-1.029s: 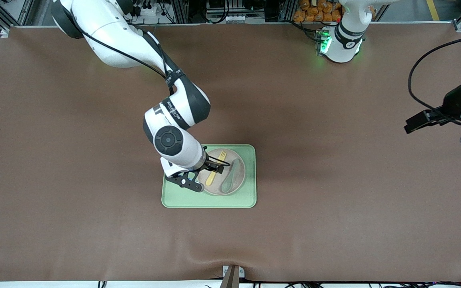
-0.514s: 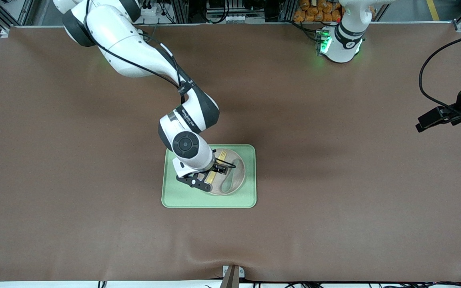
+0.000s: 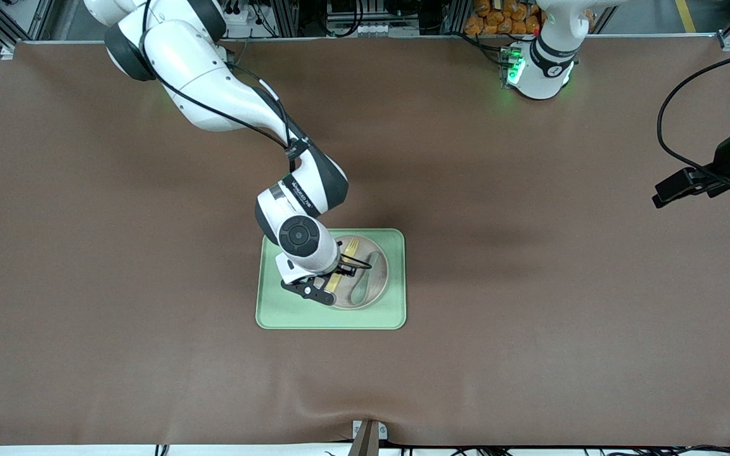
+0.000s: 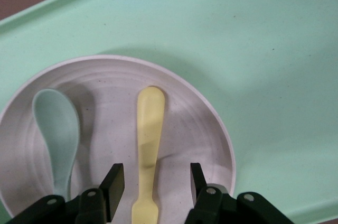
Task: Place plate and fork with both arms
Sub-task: 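Lower the right gripper over the yellow fork and grasp its handle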
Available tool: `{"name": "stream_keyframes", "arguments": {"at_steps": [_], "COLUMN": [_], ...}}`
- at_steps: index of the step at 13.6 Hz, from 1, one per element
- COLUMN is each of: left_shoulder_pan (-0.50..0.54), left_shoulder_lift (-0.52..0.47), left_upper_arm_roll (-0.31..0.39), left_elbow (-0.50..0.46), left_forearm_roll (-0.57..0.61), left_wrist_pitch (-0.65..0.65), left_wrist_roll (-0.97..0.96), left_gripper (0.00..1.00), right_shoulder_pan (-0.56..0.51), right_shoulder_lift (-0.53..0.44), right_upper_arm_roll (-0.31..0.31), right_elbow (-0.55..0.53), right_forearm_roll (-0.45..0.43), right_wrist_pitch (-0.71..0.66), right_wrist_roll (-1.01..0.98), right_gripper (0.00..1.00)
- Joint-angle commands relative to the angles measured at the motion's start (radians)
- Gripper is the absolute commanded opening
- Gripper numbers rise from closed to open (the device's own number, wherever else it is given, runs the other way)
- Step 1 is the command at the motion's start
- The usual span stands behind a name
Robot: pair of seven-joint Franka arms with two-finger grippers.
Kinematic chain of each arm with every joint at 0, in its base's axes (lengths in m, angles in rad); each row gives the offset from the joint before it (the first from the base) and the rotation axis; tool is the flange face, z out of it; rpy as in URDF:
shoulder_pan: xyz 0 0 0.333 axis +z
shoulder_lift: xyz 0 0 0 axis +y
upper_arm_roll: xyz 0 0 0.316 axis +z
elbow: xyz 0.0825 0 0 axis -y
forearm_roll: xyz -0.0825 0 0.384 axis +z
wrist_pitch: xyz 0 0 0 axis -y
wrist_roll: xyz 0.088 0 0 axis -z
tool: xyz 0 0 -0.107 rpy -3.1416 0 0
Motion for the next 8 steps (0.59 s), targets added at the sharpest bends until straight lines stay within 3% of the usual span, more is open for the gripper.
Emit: {"name": "stream_keyframes", "arguments": {"at_steps": [1, 8], "left_shoulder_pan": [0.014, 0.014], "left_shoulder_lift": [-0.035, -0.049], "left_upper_arm_roll": [-0.014, -0.015], "left_elbow": [-0.040, -0.053], "left_forearm_roll": [0.006, 0.006], "left_wrist_pitch": [0.025, 0.025], "left_wrist_roll": [0.009, 0.011], "left_gripper": [1.00, 1.00], "right_shoulder_pan": [0.010, 0.014], "right_shoulder_lift": [0.008, 0.029], "right_upper_arm_roll": [-0.007, -0.005], "right_elbow": [-0.003, 0.006], "right_forearm_roll": [-0.006, -0.006], "right_wrist_pitch": [0.039, 0.050], "right_wrist_roll": [0.028, 0.049], "right_gripper": [0.53, 0.43]}}
